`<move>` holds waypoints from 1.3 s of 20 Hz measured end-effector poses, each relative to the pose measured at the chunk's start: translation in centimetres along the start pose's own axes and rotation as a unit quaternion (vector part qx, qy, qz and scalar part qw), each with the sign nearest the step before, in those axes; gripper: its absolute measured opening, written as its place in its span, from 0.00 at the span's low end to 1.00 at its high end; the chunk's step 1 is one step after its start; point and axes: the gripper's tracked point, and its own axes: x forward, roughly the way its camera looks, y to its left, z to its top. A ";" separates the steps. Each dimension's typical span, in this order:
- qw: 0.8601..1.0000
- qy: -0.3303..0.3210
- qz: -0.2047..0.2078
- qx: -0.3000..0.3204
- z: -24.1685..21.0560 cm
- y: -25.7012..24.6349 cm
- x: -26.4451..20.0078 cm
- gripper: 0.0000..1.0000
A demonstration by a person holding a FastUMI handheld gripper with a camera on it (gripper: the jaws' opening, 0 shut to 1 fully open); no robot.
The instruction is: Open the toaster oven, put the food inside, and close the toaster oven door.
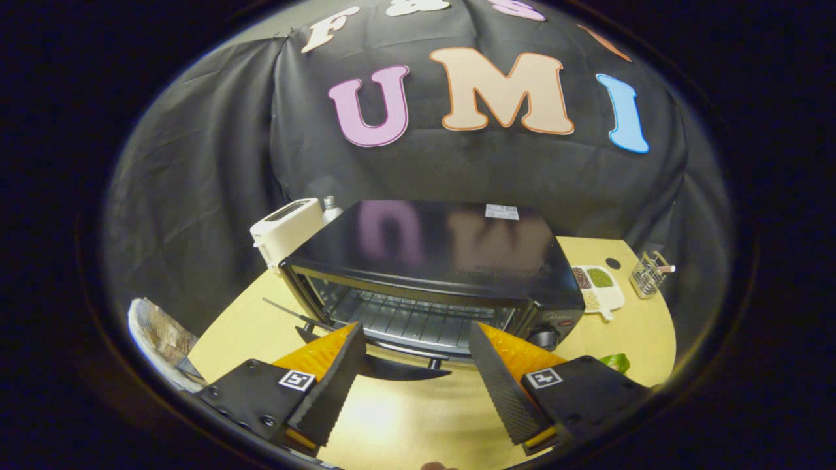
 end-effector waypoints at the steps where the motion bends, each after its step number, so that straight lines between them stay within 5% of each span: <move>1: 1.000 0.005 0.002 0.000 -0.5 0.1 -0.3 1.00; 26: 0.986 0.166 0.027 -0.004 -14.8 1.5 -2.2 1.00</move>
